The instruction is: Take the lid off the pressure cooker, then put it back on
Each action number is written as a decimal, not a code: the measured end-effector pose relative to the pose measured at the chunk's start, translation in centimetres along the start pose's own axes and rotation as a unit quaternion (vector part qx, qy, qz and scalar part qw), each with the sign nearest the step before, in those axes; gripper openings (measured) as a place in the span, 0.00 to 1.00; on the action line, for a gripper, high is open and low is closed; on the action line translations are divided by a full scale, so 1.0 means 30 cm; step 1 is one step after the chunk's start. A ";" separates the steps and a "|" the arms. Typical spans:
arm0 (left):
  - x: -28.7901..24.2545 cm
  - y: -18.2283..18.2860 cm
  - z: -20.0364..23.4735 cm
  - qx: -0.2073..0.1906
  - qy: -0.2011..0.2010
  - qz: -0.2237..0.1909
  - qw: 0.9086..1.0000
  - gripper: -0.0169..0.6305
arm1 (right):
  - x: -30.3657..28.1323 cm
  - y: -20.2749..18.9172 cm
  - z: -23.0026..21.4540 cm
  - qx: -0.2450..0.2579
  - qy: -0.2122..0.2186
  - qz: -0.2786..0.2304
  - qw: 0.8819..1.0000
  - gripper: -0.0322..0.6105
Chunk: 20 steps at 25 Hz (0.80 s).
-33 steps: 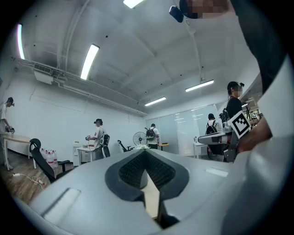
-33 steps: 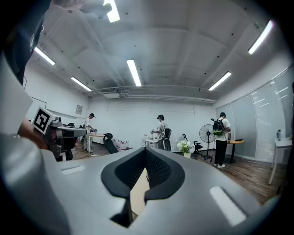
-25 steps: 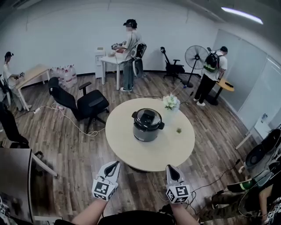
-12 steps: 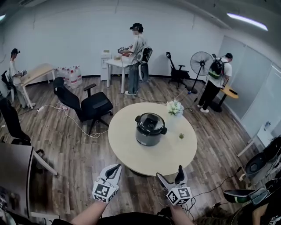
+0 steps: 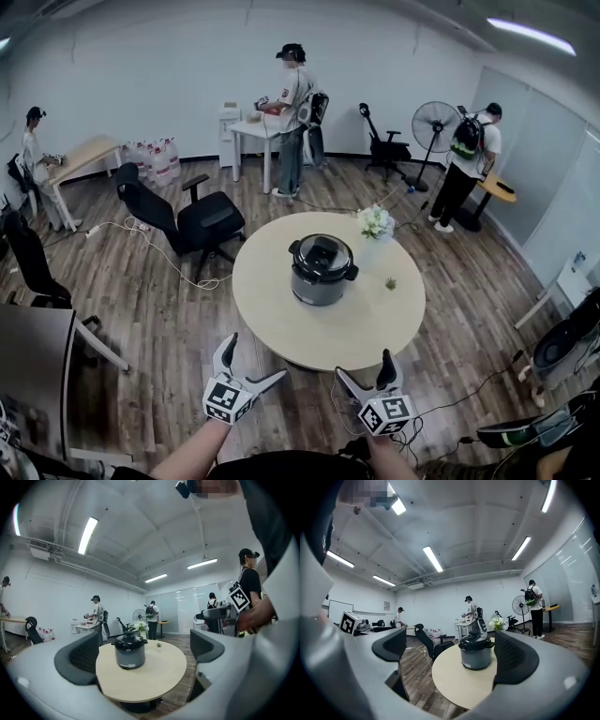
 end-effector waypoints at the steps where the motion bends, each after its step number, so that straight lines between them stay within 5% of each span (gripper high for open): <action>1: -0.011 0.003 -0.008 0.002 -0.003 0.000 1.000 0.93 | 0.004 0.005 -0.010 -0.001 0.001 -0.001 1.000 0.98; 20: -0.210 -0.049 -0.143 0.006 -0.010 0.040 0.999 0.93 | -0.021 0.037 -0.237 -0.023 0.044 -0.013 0.999 0.97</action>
Point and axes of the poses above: the fingertips, and each gripper's own axes: x backward along the fingers, z to its left, y out of its top, the point moved 4 cm from there along x, backward along the fingers, and after that the axes turned 14 degrees about -x, right-handed, at the moved point
